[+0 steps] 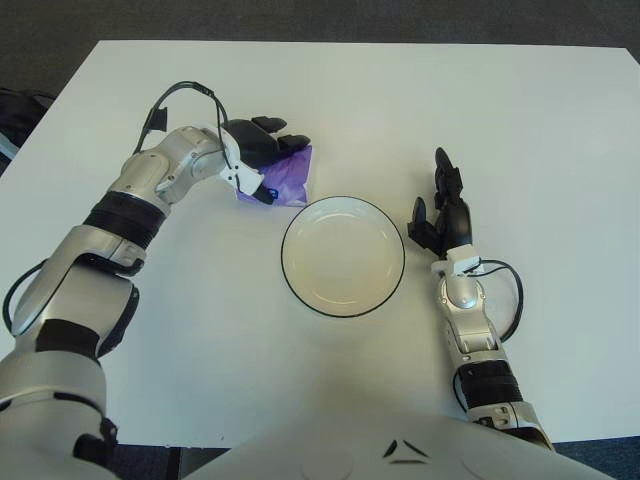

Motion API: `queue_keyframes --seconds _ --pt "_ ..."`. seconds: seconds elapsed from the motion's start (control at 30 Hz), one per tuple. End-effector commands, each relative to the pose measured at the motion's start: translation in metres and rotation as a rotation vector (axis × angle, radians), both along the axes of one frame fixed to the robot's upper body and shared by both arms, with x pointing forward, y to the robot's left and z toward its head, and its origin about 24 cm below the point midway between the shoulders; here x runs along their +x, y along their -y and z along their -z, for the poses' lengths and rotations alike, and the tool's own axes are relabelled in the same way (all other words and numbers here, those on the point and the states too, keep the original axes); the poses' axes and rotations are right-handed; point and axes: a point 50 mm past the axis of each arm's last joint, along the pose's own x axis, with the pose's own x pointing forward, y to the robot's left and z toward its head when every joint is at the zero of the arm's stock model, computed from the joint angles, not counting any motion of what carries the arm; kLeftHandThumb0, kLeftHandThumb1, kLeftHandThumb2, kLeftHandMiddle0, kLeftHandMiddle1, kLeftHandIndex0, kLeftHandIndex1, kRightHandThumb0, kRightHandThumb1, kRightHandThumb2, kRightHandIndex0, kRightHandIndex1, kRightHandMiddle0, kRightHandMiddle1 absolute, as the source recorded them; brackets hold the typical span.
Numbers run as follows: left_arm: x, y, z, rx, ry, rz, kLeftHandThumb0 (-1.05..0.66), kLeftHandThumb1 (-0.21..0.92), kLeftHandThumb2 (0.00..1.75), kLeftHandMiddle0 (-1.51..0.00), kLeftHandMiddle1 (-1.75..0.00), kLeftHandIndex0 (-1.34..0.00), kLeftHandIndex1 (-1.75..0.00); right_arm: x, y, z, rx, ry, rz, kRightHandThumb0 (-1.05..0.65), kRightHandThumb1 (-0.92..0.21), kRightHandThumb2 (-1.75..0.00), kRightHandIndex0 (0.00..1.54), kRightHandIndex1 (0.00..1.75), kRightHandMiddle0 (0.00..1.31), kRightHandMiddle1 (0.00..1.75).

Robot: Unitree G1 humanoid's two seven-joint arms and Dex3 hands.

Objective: Put the tissue paper into the plate.

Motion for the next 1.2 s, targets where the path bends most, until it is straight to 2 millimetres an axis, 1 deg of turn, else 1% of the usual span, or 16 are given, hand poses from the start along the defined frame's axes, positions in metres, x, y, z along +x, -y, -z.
queue_keyframes --seconds 0.0,0.03,0.07,0.1,0.17,0.2,0.23,0.27,0.37,0.4,0.43,0.57,0.73,0.83,1.03,1.17 --pt "-0.005 -0.005 0.029 0.066 -0.078 -0.011 -0.96 0.92 0.32 -0.17 -0.10 -0.01 -0.02 -0.011 0.005 0.025 0.005 -0.123 0.027 -0.78 -0.92 -0.91 0.04 0.00 0.00 0.18" --pt "-0.005 -0.005 0.030 0.066 -0.075 -0.009 -0.94 0.92 0.29 -0.20 -0.12 -0.02 -0.02 -0.011 0.005 0.025 0.005 -0.124 0.028 -0.78 -0.92 -0.91 0.04 0.00 0.00 0.18" --pt "-0.005 -0.005 0.031 0.067 -0.075 -0.009 -0.89 0.92 0.24 -0.27 -0.21 -0.01 -0.24 -0.011 0.005 0.025 0.004 -0.125 0.030 -0.78 -0.92 -0.91 0.04 0.00 0.00 0.18" --pt "-0.004 -0.006 0.032 0.067 -0.075 -0.009 -0.86 0.91 0.23 -0.31 -0.27 -0.01 -0.40 -0.011 0.005 0.025 0.004 -0.126 0.031 -0.78 -0.92 -0.91 0.04 0.00 0.00 0.18" --pt "-0.003 -0.007 0.038 0.063 -0.075 -0.019 -0.79 0.88 0.21 -0.37 -0.47 -0.02 -0.83 -0.011 0.005 0.025 0.004 -0.126 0.032 -0.79 -0.92 -0.91 0.05 0.00 0.00 0.18" --pt "-0.002 -0.009 0.042 0.038 -0.063 -0.037 -0.73 0.82 0.28 -0.39 -0.62 -0.04 -1.11 -0.011 0.006 0.025 0.004 -0.126 0.032 -0.79 -0.92 -0.91 0.05 0.01 0.00 0.18" --pt "-0.001 -0.010 0.045 0.020 -0.053 -0.049 -0.61 0.74 0.49 -0.42 -0.82 -0.20 -1.29 -0.011 0.006 0.025 0.005 -0.126 0.033 -0.79 -0.92 -0.91 0.05 0.01 0.00 0.18" --pt "0.000 -0.010 0.047 -0.002 -0.041 -0.060 -0.54 0.68 0.63 -0.44 -0.96 -0.31 -1.41 -0.011 0.006 0.025 0.005 -0.125 0.033 -0.79 -0.92 -0.91 0.05 0.01 0.00 0.19" --pt "0.001 -0.010 0.050 -0.058 -0.002 -0.082 -0.46 0.58 0.87 -0.50 -1.17 -0.43 -1.59 -0.011 0.007 0.025 0.006 -0.125 0.036 -0.79 -0.92 -0.91 0.05 0.01 0.00 0.19" --pt "0.001 -0.009 0.050 -0.075 0.014 -0.089 -0.45 0.57 0.90 -0.51 -1.20 -0.44 -1.61 -0.011 0.008 0.025 0.005 -0.125 0.037 -0.79 -0.92 -0.91 0.05 0.01 0.00 0.19" --pt "0.001 -0.009 0.050 -0.095 0.034 -0.096 -0.29 0.52 0.94 -0.56 -1.24 -0.45 -1.66 -0.011 0.008 0.025 0.004 -0.126 0.038 -0.79 -0.92 -0.91 0.05 0.01 0.00 0.19" --pt "-0.001 -0.008 0.050 -0.123 0.068 -0.100 -0.06 0.45 1.02 -0.65 -1.28 -0.46 -1.73 -0.011 0.008 0.025 0.002 -0.127 0.038 -0.78 -0.92 -0.91 0.05 0.01 0.00 0.20" --pt "-0.002 -0.007 0.048 -0.159 0.097 -0.105 -0.01 0.42 1.06 -0.67 -1.31 -0.46 -1.74 -0.011 0.009 0.025 0.001 -0.125 0.039 -0.77 -0.92 -0.91 0.05 0.01 0.00 0.21" --pt "-0.003 -0.007 0.047 -0.169 0.092 -0.109 -0.01 0.33 1.20 -0.72 -1.42 -0.44 -1.75 -0.011 0.009 0.025 0.003 -0.124 0.040 -0.76 -0.92 -0.91 0.05 0.01 0.00 0.21" --pt "-0.003 -0.006 0.046 -0.167 0.085 -0.108 0.00 0.22 1.34 -0.81 -1.44 -0.48 -1.75 -0.011 0.009 0.025 0.018 -0.122 0.039 -0.74 -0.92 -0.90 0.06 0.01 0.00 0.24" --pt "-0.002 -0.006 0.046 -0.132 0.105 -0.085 0.00 0.15 1.44 -0.84 -1.52 -0.50 -1.75 -0.011 0.009 0.026 0.023 -0.122 0.038 -0.74 -0.92 -0.90 0.06 0.01 0.00 0.25"
